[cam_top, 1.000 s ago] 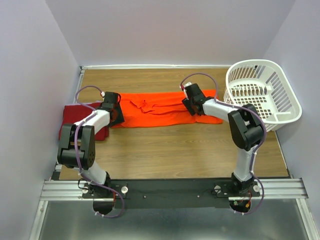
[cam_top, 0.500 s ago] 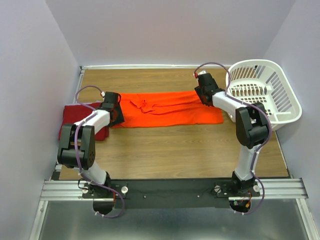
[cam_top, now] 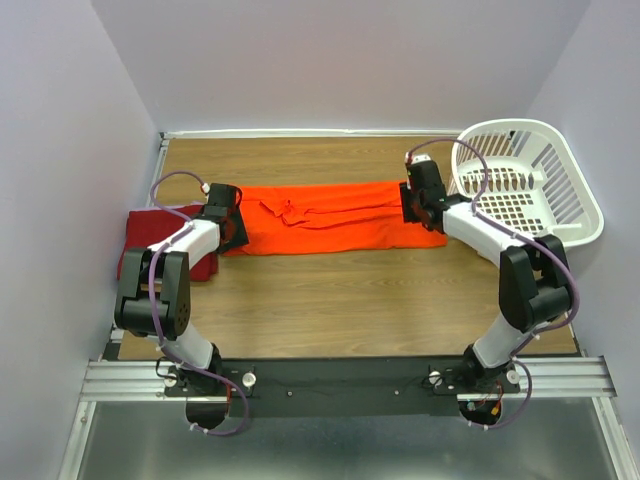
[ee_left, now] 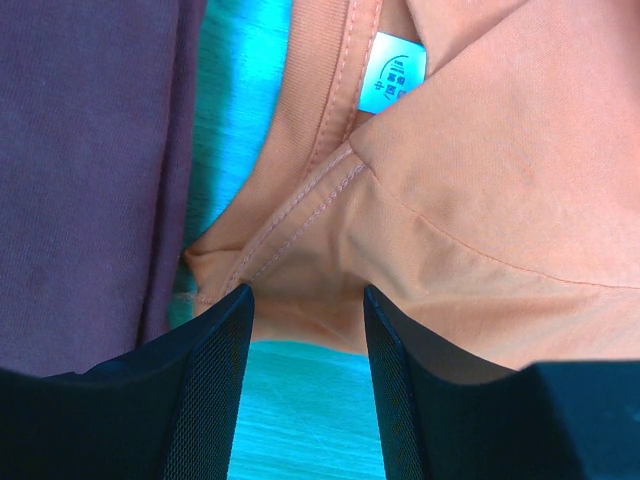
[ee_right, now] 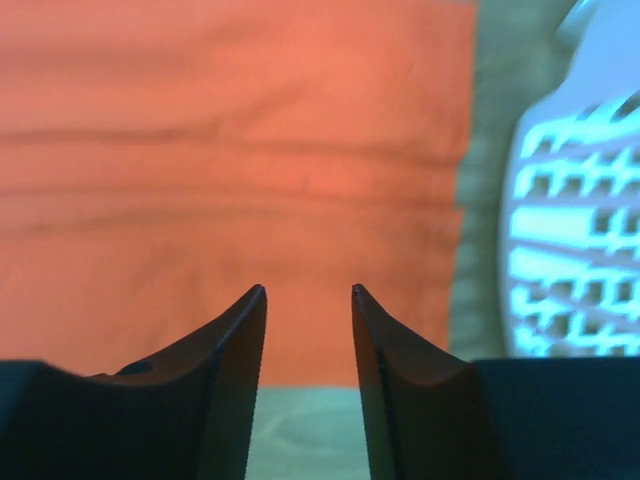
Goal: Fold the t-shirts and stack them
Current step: Fold the tshirt
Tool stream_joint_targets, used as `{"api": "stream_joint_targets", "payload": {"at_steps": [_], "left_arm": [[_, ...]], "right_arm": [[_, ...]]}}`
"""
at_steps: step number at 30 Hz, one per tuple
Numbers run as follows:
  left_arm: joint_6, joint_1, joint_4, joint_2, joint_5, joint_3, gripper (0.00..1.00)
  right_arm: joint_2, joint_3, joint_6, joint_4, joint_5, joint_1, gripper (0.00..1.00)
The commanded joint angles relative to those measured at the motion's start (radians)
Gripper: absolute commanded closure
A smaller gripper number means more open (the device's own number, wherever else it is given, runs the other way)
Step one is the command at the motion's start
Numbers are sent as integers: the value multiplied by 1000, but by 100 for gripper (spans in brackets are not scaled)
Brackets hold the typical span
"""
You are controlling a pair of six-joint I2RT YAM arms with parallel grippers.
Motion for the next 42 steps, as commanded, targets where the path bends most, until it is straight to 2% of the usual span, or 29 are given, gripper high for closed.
{"api": "stream_joint_targets", "payload": {"at_steps": [1,8,12,25,31,34,36,37,40,42], "left_arm": [[9,0,-8,-29,-37,-8,44],[6,0,-13,-31,-51,-15,44],[6,0,-16,-34,-59,-26,44],[-23,-8,-27,-67,3,-95,44],[-60,-11,-37,-239,30,-120,43],[-73,-13,-67,-298,52,-62,38],[-79,-17,-86,-321,70,-20,36],[-83,-20,-87,-325,78,-11,36],[-106,-37,-53,-318,133,9,36],[-122,-52,-3,-280,164,12,36]], "right_arm": [[-19,-94,162,-54,-91,4,55],[35,-157,219,-41,-71,-14,57],[57,-178,242,-31,-50,-30,63],[-41,-317,358,-143,-40,-128,68],[-164,-243,256,-158,-229,-111,69],[-178,-144,213,-176,-321,-73,66],[-166,-67,187,-176,-335,39,64],[-166,-67,174,-176,-333,39,64],[-73,65,128,-161,-307,204,64],[-13,122,96,-132,-297,263,64]]}}
